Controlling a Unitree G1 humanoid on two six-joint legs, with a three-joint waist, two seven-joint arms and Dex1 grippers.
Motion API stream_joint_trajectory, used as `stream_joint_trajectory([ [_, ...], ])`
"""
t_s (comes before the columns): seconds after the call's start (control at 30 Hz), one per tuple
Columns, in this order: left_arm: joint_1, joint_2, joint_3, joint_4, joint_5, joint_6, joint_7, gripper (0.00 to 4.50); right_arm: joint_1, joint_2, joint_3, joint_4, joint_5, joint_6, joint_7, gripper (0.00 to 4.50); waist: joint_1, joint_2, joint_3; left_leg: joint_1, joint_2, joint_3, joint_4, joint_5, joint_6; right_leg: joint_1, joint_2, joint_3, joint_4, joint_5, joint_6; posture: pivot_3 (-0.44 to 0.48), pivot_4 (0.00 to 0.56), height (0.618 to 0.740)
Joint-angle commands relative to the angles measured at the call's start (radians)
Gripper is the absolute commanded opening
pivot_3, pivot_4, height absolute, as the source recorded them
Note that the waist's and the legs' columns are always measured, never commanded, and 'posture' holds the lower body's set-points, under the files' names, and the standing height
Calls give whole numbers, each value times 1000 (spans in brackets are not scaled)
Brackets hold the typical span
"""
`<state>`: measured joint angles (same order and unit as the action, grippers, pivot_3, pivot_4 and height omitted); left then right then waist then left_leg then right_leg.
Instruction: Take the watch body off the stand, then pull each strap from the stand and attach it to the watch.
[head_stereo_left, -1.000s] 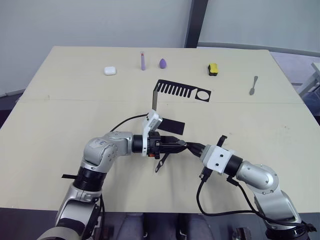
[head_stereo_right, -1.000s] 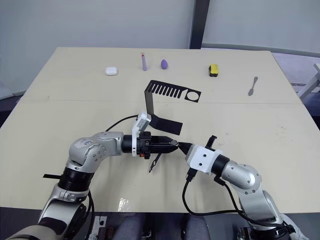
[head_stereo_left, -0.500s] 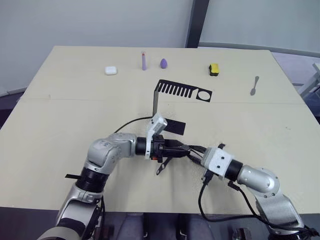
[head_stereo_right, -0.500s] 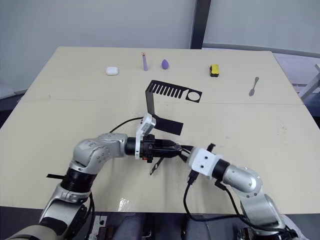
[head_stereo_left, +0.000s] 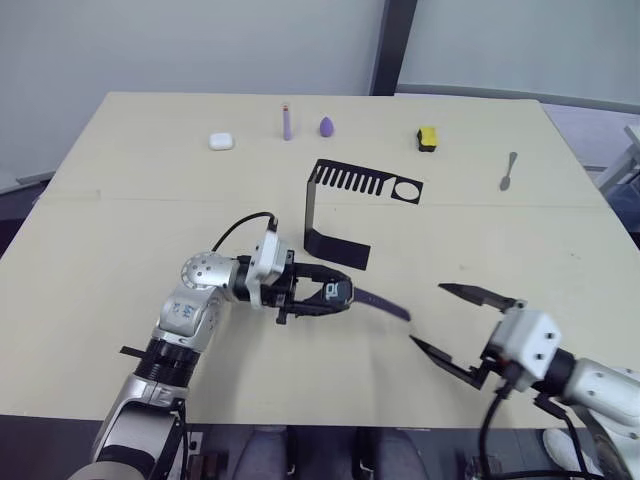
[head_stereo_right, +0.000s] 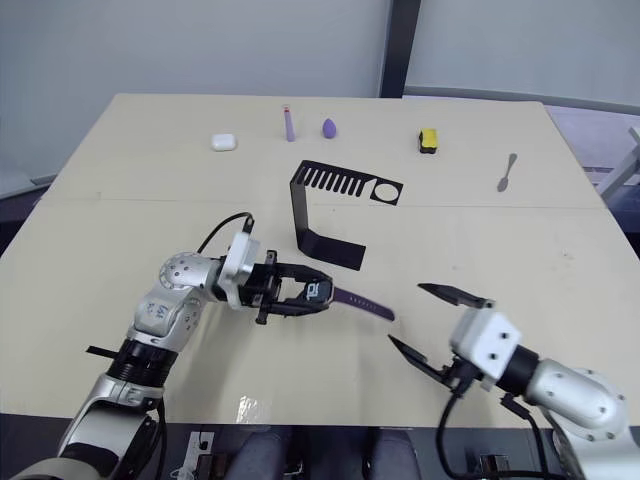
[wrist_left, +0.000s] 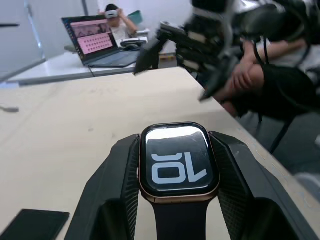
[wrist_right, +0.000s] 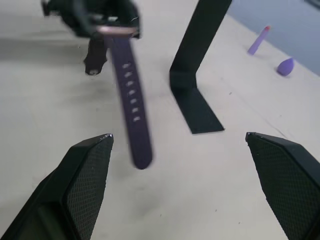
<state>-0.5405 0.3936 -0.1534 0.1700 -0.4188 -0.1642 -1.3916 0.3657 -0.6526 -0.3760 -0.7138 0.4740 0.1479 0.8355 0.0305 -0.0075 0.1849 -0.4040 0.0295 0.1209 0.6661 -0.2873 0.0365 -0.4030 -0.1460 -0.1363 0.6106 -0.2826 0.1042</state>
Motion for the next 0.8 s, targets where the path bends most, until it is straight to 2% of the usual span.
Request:
stream_joint_trajectory([
  [0.03,23,8,38,-13,-1,-162,-49,1606,73,9,-113,-53,111,-1,30,4491,-1,0,0,0,0,0,0,0,0,0,0,0,-1,0,0,0,150,740],
  [0.13,67,35,45,-62,-15,-168,-47,1606,112,6,-152,-41,99,-31,38,4491,-7,0,0,1,-1,1,1,-2,3,1,-1,0,-1,1,1,0,150,740],
  [0.3,108,62,17,-157,-6,-56,16,1606,117,8,-145,-26,89,-62,45,4491,-7,0,0,2,1,1,0,-4,7,1,0,0,0,1,1,0,150,740],
  [0.5,45,-28,-79,-152,117,106,196,1606,91,-11,-110,-26,128,-27,47,4491,7,0,0,1,-1,0,1,-4,8,2,0,0,-1,1,2,0,150,740],
  [0.67,6,-128,-176,-36,247,168,314,1606,50,-41,-85,-37,126,7,40,4491,6,0,0,2,-1,0,1,-4,8,2,1,0,-1,1,3,0,150,740],
  [0.8,-4,-130,-212,17,323,153,347,1606,16,-54,-70,-52,131,41,17,4491,-4,0,0,1,0,1,1,-4,7,2,1,-1,-1,1,2,0,150,740],
])
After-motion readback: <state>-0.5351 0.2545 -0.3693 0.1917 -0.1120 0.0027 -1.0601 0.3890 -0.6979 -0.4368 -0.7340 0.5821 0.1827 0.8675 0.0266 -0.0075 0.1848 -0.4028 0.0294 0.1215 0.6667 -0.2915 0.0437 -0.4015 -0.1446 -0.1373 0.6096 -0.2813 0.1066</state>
